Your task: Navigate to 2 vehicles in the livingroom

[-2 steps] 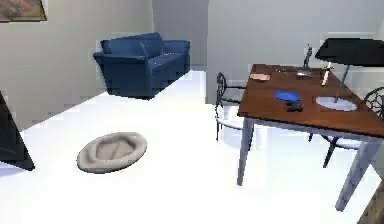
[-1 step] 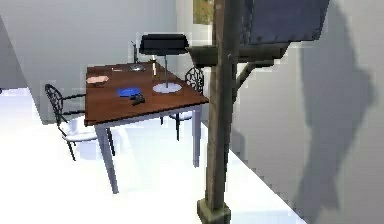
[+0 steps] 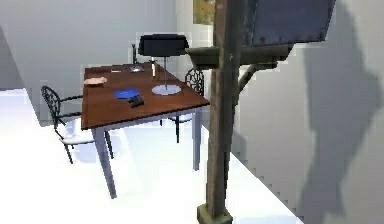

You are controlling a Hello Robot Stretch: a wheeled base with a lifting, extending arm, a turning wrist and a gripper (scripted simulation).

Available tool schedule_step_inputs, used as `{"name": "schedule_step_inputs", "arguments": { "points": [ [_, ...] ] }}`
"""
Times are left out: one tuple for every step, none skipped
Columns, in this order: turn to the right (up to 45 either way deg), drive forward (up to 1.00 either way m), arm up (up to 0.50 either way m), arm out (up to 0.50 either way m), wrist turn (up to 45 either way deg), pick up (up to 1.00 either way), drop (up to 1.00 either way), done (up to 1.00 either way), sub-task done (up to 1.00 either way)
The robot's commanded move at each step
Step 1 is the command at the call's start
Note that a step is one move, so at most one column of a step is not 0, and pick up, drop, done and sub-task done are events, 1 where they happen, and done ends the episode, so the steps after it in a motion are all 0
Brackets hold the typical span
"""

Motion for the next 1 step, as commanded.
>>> {"name": "schedule_step_inputs", "arguments": {
  "points": [
    [-45.0,0.00,0.00,0.00,0.0,0.00,0.00,0.00,0.00]
  ]
}}
